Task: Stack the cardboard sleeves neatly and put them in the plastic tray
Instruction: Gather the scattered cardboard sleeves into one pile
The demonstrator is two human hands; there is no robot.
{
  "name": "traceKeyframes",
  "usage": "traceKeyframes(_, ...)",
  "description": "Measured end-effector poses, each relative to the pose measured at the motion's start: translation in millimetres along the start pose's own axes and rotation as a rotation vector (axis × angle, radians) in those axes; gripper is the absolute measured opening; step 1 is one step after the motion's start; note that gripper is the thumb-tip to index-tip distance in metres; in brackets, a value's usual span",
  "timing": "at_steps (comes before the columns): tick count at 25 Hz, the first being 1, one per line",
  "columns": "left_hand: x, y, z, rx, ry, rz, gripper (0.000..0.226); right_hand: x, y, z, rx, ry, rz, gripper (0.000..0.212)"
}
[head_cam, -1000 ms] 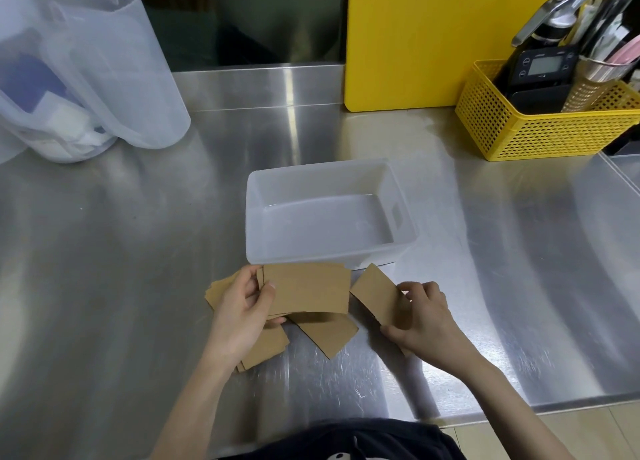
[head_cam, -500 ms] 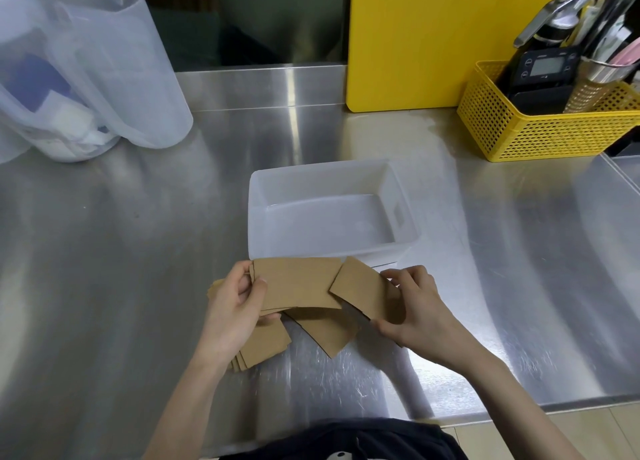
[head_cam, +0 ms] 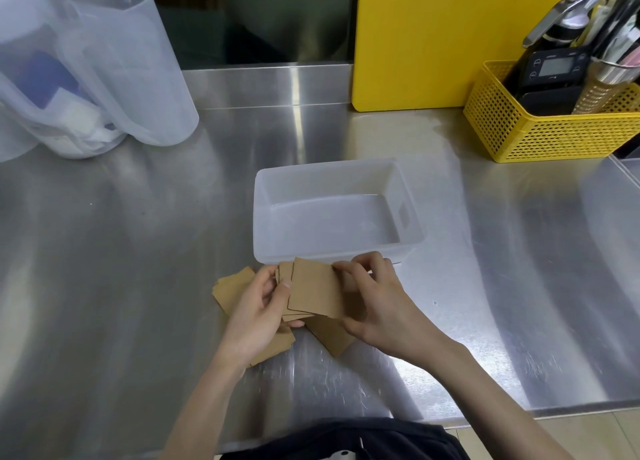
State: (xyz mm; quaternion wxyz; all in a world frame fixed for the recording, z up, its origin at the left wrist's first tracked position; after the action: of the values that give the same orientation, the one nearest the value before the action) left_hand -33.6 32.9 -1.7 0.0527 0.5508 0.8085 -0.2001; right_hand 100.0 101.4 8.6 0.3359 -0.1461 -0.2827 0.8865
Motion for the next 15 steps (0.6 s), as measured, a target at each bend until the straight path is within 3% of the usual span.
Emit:
traceKeyframes(10,1.7,-3.4,5.7,0.041,0.026,-0.021,0.02,10.2,9.0,11.1,-0.038,-0.07,0.031,0.063)
traceKeyframes(15,-1.5,-26.3,8.2,0.014,0.008,-0.153,0.015,5.8,3.4,1.4,0.075,-0.006,-0.023,0.071)
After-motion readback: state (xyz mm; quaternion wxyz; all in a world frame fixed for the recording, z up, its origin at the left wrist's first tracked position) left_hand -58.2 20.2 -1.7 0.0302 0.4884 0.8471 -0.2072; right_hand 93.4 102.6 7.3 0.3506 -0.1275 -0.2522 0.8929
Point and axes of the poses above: each hand's wrist, its own x-axis towards the middle knuckle, its own y-axis out of the palm, z = x × y, the point moved 6 cm from there along x, towards the middle knuckle, and after that the axes turned 14 degrees about x, right-handed, at the moved point
